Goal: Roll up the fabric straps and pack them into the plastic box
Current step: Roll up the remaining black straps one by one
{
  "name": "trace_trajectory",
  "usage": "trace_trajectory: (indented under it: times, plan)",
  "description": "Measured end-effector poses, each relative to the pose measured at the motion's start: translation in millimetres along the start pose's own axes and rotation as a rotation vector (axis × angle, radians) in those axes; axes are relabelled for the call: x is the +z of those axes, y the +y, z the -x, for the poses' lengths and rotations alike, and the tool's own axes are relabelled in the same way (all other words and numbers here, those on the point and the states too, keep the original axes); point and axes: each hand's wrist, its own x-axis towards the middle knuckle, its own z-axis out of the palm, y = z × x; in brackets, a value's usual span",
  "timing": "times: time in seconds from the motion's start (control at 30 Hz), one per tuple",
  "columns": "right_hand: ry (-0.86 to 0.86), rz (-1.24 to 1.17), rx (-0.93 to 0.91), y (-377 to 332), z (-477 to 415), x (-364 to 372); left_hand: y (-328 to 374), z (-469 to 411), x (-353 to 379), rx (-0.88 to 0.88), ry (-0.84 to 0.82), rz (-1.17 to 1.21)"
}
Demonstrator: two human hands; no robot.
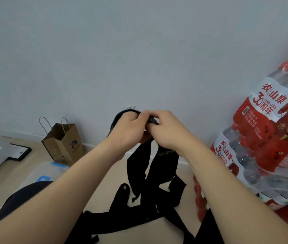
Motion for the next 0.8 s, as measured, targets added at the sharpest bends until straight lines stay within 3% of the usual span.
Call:
trace_trajectory:
  times: [0.13, 0.23, 0.37, 0.47, 0.6, 0.7, 0.8]
  plan:
    - [-0.284, -0.066, -0.059, 7, -3, -9, -12, -15, -9, -0.114, 0.23, -0.004]
    - [-0.217, -0.072, 0.084, 14, -8, -14, -15, -23, -19, -0.229, 0.326, 0.108]
    - [-0.168, 0.024, 0.164, 23, -15, -12, -14, -28, -26, -0.257, 0.283, 0.355]
    - [-0.07, -0.016, 0.154, 24, -21, -6, -14, -33, -32, -0.243, 0.127, 0.482]
    - [-0.013, -0.22, 0.175, 19, -26, -6, -20, -29, -37, -0.168, -0.187, 0.215]
    - [-0.081, -0.398, 0.27, 16, -29, -12, -27, -26, -33, -0.199, -0.051, 0.091]
    - [-0.24, -0.397, 0.421, 15, -26, -14, -29, -30, -33, -0.164, 0.125, 0.182]
